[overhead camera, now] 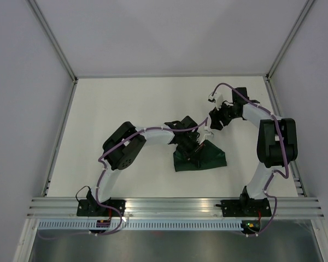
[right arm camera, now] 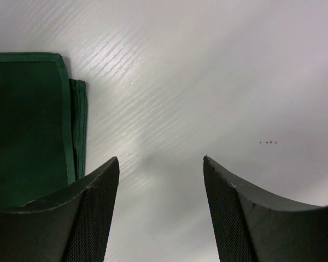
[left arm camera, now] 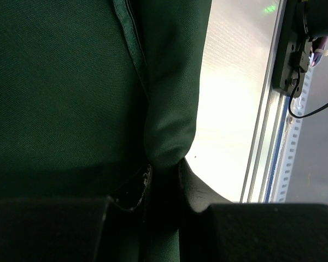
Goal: Fold the napkin, place the utensils inside, and roll it up
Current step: Roll the napkin with the utensil
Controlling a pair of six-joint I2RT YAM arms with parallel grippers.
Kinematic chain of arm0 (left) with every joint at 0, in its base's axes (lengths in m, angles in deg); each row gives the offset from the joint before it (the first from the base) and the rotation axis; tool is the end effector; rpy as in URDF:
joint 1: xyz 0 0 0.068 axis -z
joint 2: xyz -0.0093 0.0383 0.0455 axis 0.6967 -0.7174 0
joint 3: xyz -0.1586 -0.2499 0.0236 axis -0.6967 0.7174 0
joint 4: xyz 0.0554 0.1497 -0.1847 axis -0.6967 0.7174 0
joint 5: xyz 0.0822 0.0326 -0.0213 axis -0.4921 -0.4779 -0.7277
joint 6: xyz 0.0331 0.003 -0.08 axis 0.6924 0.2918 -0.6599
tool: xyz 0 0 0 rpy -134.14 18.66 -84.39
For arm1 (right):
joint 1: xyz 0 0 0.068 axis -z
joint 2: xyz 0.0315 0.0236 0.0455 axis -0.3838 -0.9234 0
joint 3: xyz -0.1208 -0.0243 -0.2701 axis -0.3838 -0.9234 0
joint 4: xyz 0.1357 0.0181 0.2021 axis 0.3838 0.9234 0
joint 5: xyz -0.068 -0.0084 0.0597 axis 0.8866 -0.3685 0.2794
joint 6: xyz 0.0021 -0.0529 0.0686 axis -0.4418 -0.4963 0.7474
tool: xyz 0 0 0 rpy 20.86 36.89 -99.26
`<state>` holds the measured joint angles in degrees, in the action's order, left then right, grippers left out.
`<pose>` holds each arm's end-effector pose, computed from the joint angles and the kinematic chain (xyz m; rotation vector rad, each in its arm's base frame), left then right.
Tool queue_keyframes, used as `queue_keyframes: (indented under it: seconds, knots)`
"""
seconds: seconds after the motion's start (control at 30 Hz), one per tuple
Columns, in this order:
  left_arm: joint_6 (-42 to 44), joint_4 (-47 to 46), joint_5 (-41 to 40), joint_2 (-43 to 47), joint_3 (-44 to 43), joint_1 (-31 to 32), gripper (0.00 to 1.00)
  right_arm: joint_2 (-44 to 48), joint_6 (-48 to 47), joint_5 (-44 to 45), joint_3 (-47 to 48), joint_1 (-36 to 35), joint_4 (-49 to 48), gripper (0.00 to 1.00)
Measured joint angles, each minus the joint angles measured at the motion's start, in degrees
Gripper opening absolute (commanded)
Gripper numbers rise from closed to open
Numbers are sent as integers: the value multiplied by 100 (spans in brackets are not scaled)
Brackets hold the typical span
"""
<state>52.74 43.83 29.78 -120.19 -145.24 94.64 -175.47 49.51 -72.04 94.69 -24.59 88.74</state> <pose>0.2465 -0.3847 0.1314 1.4676 2.3134 -1.3228 0.3794 0.0554 0.1830 -1.0505 2.2489 0.5059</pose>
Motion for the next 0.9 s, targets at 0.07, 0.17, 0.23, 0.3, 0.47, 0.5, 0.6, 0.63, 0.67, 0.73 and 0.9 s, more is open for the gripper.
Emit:
queue_keyframes:
  seconds: [0.07, 0.17, 0.23, 0.3, 0.47, 0.5, 0.6, 0.63, 0.67, 0.73, 0.9]
  knots:
    - [-39, 11, -7, -11, -11, -4, 2, 13, 20, -11, 17, 0, 4, 69]
    - [-118, 153, 15, -90, -136, -33, 2, 70, 17, -129, 22, 35, 129, 69]
    - [-157, 280, 107, -184, -258, -66, 2, 166, 15, -293, 48, 116, 275, 68]
    - [-197, 407, 219, -280, -374, -105, 2, 328, -9, -487, 125, 284, 483, 68]
    - [-310, 682, 439, -472, -610, -205, 2, 1025, -348, -964, 205, 811, 970, 67]
    - [-332, 743, 476, -507, -651, -234, 2, 1182, -424, -1012, 164, 852, 1036, 67]
    - [-378, 905, 612, -601, -748, -323, 2, 1884, -907, -1257, -170, 839, 1335, 68]
    - [-389, 955, 651, -629, -774, -354, 2, 2087, -1123, -1333, -291, 809, 1475, 67]
    - [-393, 997, 710, -656, -791, -385, 2, 2291, -1349, -1392, -417, 776, 1665, 68]
    - [-400, 1082, 809, -708, -826, -428, 2, 2636, -1777, -1493, -732, 673, 1958, 68]
    - [-398, 1220, 1008, -826, -922, -492, 2, 3407, -2389, -1316, -1921, 59, 2068, 70]
